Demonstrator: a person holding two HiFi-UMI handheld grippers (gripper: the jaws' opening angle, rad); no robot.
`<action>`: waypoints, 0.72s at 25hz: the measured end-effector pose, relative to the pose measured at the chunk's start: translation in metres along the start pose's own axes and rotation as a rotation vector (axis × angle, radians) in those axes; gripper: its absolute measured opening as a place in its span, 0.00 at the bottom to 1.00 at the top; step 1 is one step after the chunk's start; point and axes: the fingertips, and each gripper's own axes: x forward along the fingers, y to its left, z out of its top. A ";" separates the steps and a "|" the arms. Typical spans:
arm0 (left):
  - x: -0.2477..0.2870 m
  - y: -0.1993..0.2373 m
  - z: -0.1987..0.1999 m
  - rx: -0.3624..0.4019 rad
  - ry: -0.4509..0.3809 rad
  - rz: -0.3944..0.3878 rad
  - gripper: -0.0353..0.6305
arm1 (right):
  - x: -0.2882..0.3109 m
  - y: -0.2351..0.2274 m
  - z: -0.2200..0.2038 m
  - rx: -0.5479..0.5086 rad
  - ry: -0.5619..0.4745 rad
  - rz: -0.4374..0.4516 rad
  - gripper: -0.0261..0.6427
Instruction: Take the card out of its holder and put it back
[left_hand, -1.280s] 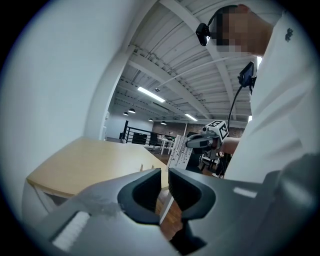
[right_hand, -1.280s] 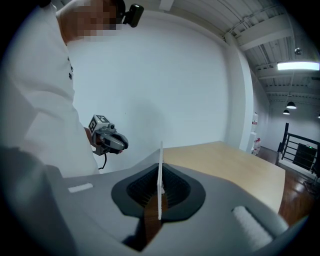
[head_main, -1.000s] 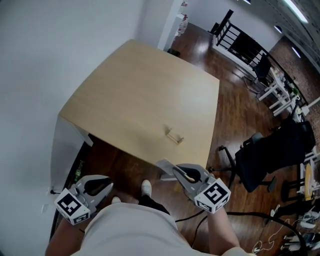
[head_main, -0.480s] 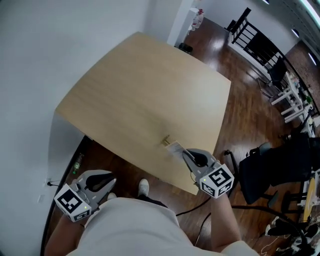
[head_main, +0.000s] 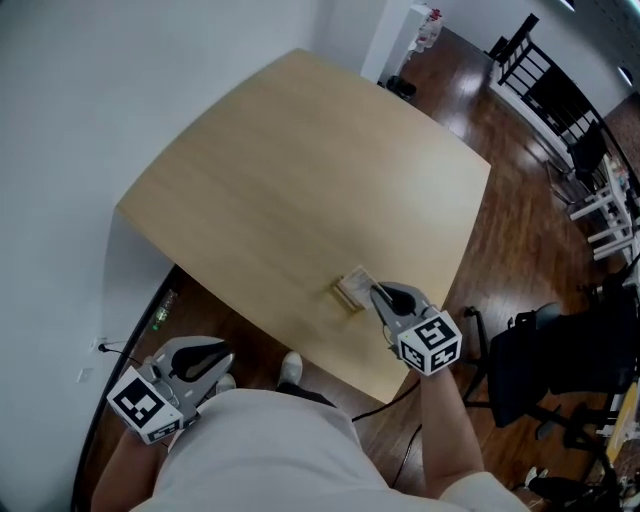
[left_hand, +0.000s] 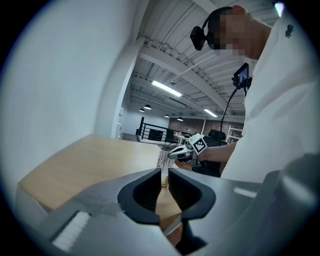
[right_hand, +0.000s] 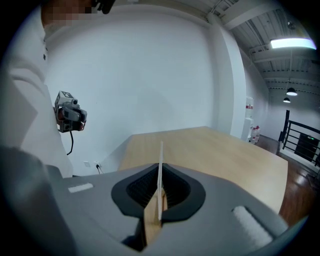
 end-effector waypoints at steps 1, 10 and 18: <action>0.002 0.000 0.000 -0.003 0.001 0.008 0.13 | 0.003 -0.004 -0.004 0.003 0.004 0.003 0.07; 0.010 0.000 0.002 -0.021 0.019 0.046 0.13 | 0.012 -0.016 -0.015 0.039 0.002 0.026 0.07; 0.019 0.002 0.006 -0.019 0.026 0.033 0.13 | 0.008 -0.015 -0.021 0.049 0.003 0.026 0.07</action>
